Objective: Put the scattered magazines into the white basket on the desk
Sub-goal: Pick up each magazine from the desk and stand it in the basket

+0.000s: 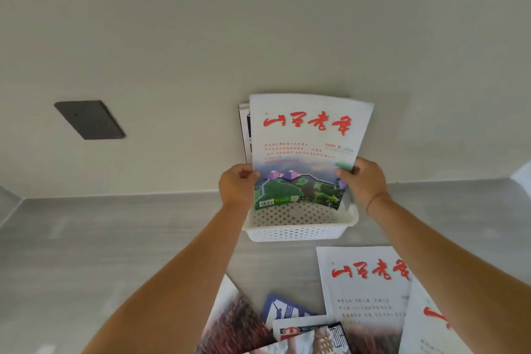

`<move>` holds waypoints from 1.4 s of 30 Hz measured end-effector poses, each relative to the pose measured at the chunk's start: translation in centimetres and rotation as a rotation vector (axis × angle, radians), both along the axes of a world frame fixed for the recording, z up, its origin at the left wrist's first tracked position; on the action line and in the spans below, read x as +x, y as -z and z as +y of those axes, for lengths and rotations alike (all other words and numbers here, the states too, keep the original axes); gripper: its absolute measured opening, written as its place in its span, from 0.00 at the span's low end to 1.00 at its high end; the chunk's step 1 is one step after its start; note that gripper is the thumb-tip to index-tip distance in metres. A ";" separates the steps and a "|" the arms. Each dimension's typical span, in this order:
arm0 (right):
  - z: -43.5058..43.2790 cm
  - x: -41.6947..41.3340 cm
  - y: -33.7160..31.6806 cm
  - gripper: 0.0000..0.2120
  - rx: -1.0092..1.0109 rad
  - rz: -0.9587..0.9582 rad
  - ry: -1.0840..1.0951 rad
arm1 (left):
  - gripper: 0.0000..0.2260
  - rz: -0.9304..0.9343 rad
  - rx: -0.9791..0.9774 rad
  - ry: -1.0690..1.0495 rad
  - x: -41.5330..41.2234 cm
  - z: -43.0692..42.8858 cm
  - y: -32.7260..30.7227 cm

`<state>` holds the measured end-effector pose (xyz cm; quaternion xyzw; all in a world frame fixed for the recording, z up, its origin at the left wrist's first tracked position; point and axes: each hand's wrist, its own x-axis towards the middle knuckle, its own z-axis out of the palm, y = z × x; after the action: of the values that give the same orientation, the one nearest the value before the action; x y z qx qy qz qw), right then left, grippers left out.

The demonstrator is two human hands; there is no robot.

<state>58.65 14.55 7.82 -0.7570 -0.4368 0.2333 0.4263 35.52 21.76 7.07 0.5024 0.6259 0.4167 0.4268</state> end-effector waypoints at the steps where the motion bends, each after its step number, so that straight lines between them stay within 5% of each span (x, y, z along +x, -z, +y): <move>1: 0.0 0.2 0.5 0.06 -0.010 0.008 0.007 | 0.05 0.006 -0.011 -0.008 0.2 0.0 0.3; 9: 1.2 0.7 1.1 0.16 0.012 0.045 0.171 | 0.11 0.117 0.021 -0.068 1.1 0.4 1.6; 13: 2.0 0.0 0.8 0.07 0.019 0.004 0.127 | 0.19 0.078 0.023 -0.116 1.6 0.3 1.5; 16: 2.9 -0.4 0.4 0.11 -0.029 -0.161 0.130 | 0.06 0.149 0.080 -0.093 1.7 0.7 1.3; 20: 2.9 -0.4 0.5 0.15 -0.146 -0.330 0.125 | 0.08 0.195 0.087 -0.094 1.3 1.3 1.2; 32: 2.4 -1.1 1.2 0.10 -0.097 -0.197 0.111 | 0.08 0.188 0.083 -0.058 1.0 1.7 1.1; 35: 1.9 -1.4 1.1 0.16 -0.110 -0.174 0.140 | 0.04 0.181 0.036 -0.018 0.6 1.4 0.9; 38: 0.2 -2.1 1.0 0.23 -0.086 -0.168 0.155 | 0.19 0.181 -0.026 -0.022 -0.8 0.1 0.8; 42: -4.8 -4.9 2.0 0.23 -0.039 -0.171 0.113 | 0.18 0.187 -0.038 -0.037 -4.5 -4.0 2.1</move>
<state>53.76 9.75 5.84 -0.8056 -0.4237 0.1519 0.3852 30.99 17.79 5.01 0.5193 0.6800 0.3640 0.3682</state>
